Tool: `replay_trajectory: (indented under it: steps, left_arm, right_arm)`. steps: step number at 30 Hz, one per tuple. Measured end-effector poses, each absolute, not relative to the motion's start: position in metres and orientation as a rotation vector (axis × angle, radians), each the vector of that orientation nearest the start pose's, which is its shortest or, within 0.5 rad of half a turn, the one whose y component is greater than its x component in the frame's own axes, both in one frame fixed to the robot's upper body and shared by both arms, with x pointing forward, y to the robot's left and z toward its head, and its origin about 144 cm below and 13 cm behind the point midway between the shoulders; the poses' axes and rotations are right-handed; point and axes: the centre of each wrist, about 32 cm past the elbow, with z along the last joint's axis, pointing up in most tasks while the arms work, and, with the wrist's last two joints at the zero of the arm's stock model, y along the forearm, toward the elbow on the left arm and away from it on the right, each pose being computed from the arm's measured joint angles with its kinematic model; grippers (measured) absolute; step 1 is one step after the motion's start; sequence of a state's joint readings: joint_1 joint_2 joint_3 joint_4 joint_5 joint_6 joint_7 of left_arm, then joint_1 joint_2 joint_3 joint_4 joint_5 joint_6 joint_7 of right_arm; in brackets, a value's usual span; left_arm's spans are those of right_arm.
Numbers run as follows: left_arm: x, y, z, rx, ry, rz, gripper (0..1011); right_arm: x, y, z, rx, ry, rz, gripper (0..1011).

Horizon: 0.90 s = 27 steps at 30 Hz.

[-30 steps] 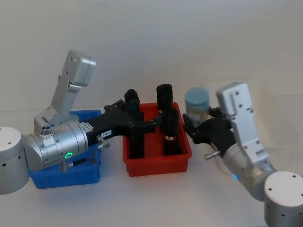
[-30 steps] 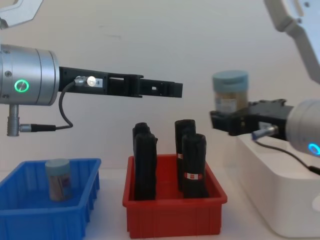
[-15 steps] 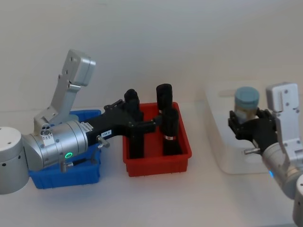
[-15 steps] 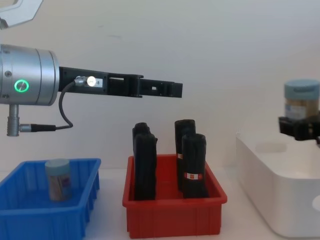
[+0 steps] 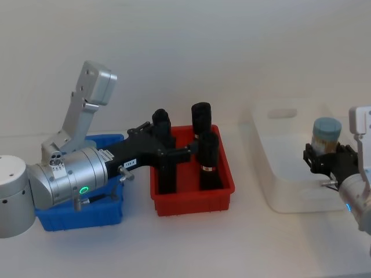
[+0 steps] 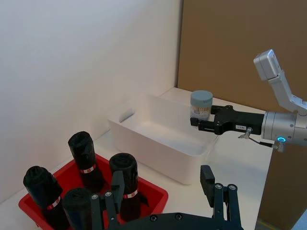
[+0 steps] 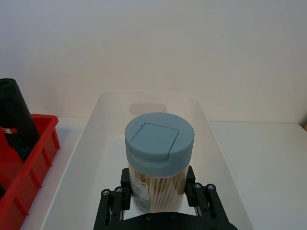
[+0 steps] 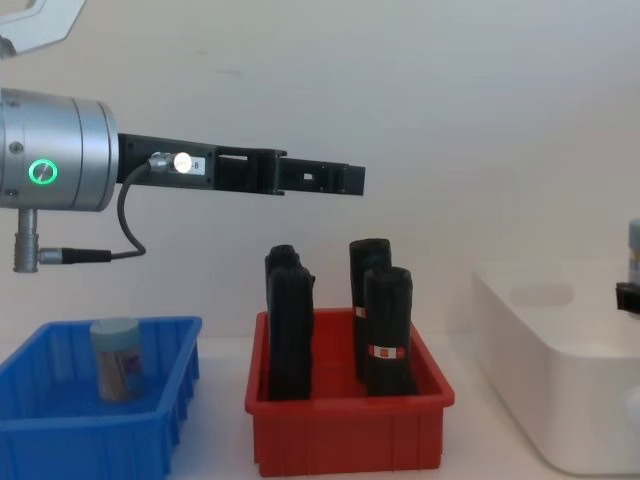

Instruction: Pick the cotton swabs from the blue box and place them into the white box.

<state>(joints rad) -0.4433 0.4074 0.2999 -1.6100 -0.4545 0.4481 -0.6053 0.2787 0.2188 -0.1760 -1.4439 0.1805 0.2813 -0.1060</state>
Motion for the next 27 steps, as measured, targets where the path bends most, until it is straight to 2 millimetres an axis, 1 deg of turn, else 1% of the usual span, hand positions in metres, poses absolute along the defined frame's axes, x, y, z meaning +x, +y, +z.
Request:
replay_trajectory:
  steps: [5, 7, 12, 13, 14, 16, 17, 19, 21, 27]
  left_arm:
    - [0.545, 0.252, 1.299, 0.114, 0.049, 0.681, 1003]
    - [0.545, 0.252, 1.299, 0.114, 0.049, 0.681, 1003]
    - [0.545, 0.252, 1.299, 0.114, 0.049, 0.681, 1003]
    - [0.545, 0.252, 1.299, 0.114, 0.049, 0.681, 1003]
    - [0.545, 0.252, 1.299, 0.114, 0.049, 0.681, 1003]
    - [0.545, 0.252, 1.299, 0.114, 0.049, 0.681, 1003]
    - [0.545, 0.252, 1.299, 0.114, 0.049, 0.681, 1003]
    - [0.545, 0.252, 1.299, 0.114, 0.049, 0.681, 1003]
    - [0.545, 0.252, 1.299, 0.114, 0.049, 0.681, 1003]
    - [0.545, 0.252, 1.299, 0.114, 0.049, 0.681, 1003]
  right_arm:
    - [0.54, -0.251, 1.193, -0.199, 0.075, -1.544, 623]
    - [0.542, -0.253, 1.193, -0.197, 0.083, -1.542, 644]
    - [0.547, -0.257, 1.192, -0.19, 0.1, -1.535, 813]
    - [0.548, -0.257, 1.192, -0.186, 0.103, -1.534, 813]
    - [0.548, -0.258, 1.191, -0.185, 0.104, -1.533, 864]
    - [0.549, -0.259, 1.191, -0.182, 0.107, -1.532, 897]
    - [0.549, -0.259, 1.191, -0.18, 0.109, -1.531, 942]
    - [0.55, -0.26, 1.191, -0.177, 0.11, -1.53, 977]
    - [0.55, -0.261, 1.191, -0.171, 0.11, -1.529, 1001]
    - [0.55, -0.262, 1.192, -0.153, 0.104, -1.53, 1001]
